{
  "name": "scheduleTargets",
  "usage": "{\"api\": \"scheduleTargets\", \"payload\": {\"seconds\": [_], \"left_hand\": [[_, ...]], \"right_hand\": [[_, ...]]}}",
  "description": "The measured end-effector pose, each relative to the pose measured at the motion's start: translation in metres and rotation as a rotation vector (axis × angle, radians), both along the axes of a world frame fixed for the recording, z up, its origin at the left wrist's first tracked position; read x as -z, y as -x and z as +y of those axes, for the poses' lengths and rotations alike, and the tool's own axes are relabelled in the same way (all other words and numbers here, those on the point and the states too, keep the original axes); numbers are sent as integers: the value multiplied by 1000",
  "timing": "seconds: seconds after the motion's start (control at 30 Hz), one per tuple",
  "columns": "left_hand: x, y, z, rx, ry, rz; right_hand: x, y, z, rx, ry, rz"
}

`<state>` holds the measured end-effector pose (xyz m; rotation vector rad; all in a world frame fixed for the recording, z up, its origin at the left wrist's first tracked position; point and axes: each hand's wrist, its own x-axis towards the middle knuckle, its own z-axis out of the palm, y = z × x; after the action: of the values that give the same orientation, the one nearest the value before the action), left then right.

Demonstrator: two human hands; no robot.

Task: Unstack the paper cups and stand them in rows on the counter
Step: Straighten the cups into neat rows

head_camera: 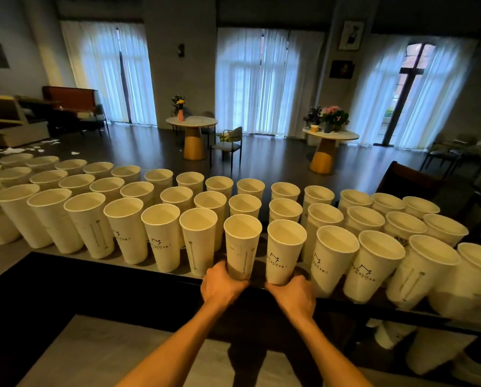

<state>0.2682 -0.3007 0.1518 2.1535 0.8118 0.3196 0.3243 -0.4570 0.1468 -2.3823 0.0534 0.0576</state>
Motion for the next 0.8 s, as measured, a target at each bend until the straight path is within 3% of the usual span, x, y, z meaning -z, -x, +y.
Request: {"api": "scheduleTargets", "payload": {"seconds": [0.27,0.53,0.63,0.8], "left_hand": [[4,3,2,22,11,39],[10,38,12,189,80,-27],[13,70,51,208,109,-101],[14,105,123,38,143,-222]], "right_hand": [[8,12,0,74,-158,34],[16,66,26,364,-501,-170],[24,92,63,273,-446,-184],[21,111,131,29,-338,-100]]}}
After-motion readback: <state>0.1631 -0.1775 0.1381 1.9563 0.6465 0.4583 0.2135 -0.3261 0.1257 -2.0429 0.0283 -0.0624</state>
